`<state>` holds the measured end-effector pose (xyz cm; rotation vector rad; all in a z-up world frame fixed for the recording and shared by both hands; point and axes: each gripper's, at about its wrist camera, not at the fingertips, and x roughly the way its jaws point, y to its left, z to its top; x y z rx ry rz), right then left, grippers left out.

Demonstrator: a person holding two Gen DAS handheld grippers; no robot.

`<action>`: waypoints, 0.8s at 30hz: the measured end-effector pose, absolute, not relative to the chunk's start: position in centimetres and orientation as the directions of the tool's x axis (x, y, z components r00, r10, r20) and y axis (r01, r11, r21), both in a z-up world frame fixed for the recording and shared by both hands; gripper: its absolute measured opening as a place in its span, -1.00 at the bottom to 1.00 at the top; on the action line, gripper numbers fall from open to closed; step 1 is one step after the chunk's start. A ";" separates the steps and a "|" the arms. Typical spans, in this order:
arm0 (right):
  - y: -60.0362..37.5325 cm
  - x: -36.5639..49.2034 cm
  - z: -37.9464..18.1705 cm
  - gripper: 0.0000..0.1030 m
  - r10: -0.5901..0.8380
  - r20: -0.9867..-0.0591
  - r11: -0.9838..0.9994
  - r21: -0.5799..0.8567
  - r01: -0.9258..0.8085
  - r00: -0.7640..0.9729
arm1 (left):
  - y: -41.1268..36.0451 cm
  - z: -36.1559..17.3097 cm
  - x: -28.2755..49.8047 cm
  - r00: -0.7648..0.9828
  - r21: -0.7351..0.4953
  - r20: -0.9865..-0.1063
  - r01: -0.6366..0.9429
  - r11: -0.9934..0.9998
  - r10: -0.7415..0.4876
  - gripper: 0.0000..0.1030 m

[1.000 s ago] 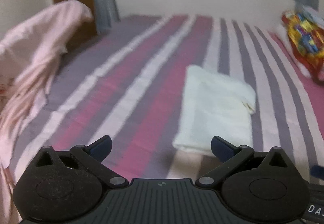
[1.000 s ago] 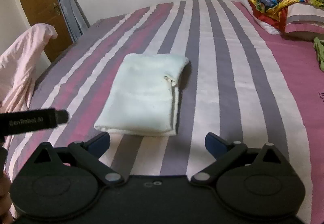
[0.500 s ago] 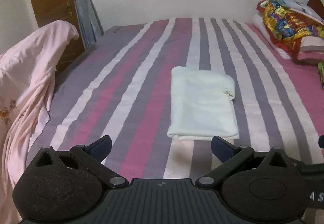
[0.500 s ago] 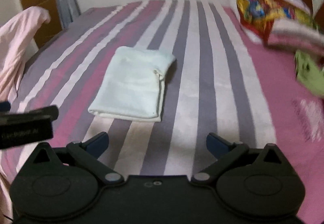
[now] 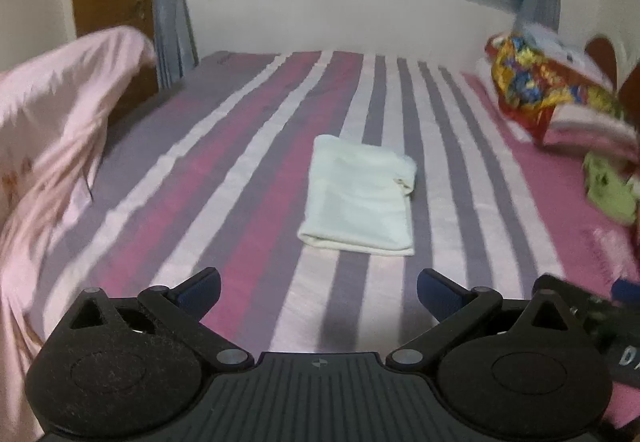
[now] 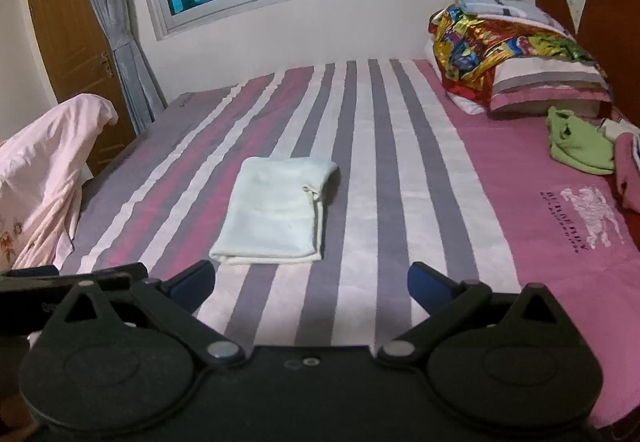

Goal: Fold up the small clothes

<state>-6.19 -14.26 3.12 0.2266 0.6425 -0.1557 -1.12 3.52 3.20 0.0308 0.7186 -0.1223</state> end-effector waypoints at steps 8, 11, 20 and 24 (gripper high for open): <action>-14.0 -8.3 2.6 0.99 -0.113 -0.599 0.960 0.139 0.242 0.793 | 3.2 2.7 -2.9 0.759 0.048 -0.648 0.128 0.991 -0.066 1.00; -13.7 -8.2 2.5 0.99 -0.138 -0.604 0.958 0.119 0.260 0.785 | 2.9 2.7 -3.2 0.756 0.056 -0.652 0.136 0.989 -0.067 1.00; -13.1 -7.4 2.0 0.99 -0.231 -0.602 0.949 0.036 0.315 0.764 | 3.5 2.8 -3.2 0.764 0.067 -0.645 0.104 0.992 -0.036 1.00; -13.1 -6.9 1.5 0.99 -0.252 -0.609 0.942 0.023 0.334 0.752 | 3.8 2.7 -3.1 0.774 0.086 -0.633 0.083 0.993 -0.010 1.00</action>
